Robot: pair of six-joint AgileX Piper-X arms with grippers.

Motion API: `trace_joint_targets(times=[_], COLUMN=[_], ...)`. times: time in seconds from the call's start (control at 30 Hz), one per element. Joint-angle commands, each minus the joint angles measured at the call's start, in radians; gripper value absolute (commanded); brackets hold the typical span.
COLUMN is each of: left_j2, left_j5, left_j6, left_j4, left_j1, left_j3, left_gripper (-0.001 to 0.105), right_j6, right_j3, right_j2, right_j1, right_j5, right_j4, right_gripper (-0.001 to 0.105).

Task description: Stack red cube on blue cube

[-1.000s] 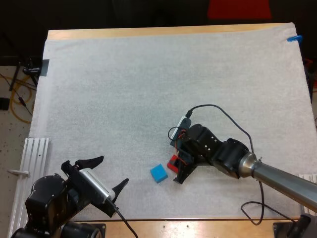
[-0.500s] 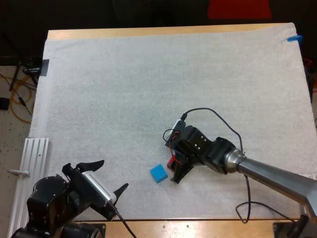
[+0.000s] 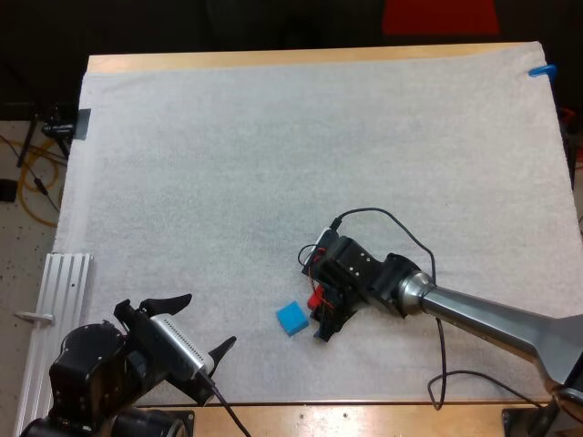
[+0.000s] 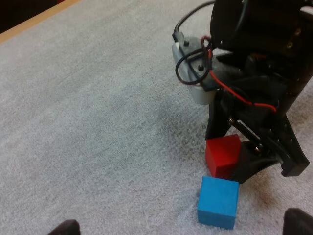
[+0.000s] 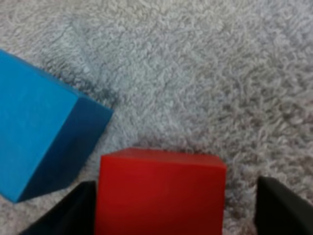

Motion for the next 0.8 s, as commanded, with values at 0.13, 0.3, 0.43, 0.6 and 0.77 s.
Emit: trace_joint_targets(times=[0.13, 0.3, 0.43, 0.6, 0.77], left_j2=[0.001, 0.001, 0.001, 0.001, 0.001], left_j5=[0.009, 0.009, 0.009, 0.009, 0.082], left_j6=[0.005, 0.005, 0.016, 0.021, 0.024], left_j4=[0.002, 0.015, 0.067, 0.123, 0.153], left_j1=[-0.005, -0.005, -0.005, -0.005, -0.005], left_j3=[-0.007, -0.007, -0.007, -0.007, -0.007], left_gripper=[0.076, 0.076, 0.076, 0.076, 0.076], right_j6=[0.012, -0.005, -0.033, -0.048, -0.051], right_j3=[-0.034, -0.086, -0.124, -0.162, -0.186], right_j2=[-0.006, -0.029, -0.089, -0.154, -0.179], right_j1=[0.000, 0.000, 0.000, 0.000, 0.022], right_j5=[-0.009, 0.019, 0.059, 0.059, 0.059], right_j4=[0.037, 0.097, 0.135, 0.199, 0.220], right_gripper=[0.028, 0.017, 0.017, 0.017, 0.017])
